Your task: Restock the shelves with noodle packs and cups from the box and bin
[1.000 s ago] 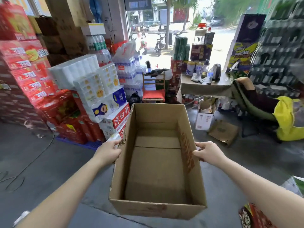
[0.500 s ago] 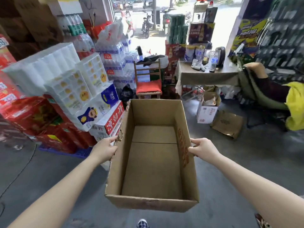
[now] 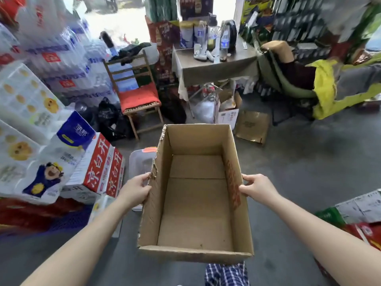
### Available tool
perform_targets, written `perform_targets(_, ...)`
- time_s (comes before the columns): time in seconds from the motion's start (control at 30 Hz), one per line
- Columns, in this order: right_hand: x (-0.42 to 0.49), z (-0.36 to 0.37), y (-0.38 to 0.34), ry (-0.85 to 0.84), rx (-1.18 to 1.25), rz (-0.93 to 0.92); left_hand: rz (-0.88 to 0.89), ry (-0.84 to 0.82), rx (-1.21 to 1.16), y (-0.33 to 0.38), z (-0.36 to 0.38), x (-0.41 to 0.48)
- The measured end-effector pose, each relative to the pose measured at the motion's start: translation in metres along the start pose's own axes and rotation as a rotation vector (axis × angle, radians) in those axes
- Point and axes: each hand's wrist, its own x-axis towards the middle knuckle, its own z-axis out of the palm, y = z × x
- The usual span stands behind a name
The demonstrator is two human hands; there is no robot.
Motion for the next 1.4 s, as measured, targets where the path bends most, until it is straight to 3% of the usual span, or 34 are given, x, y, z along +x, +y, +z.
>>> perform_targets(0.53, 0.239, -0.045, 0.039, -0.128, -0.084, 0.107, -0.235, -0.097, 0.022, 0.032, 0.11, 0.205)
perform_targets(1.13, 0.408, 0.119, 0.122, -0.22, -0.071, 0.254, -0.392, -0.116, 0.107, -0.093, 0.256, 0.371)
perform_targets(1.4, 0.475, 0.208, 0.189, -0.156, -0.065, 0.263, -0.429, -0.078, 0.02, -0.147, 0.345, 0.434)
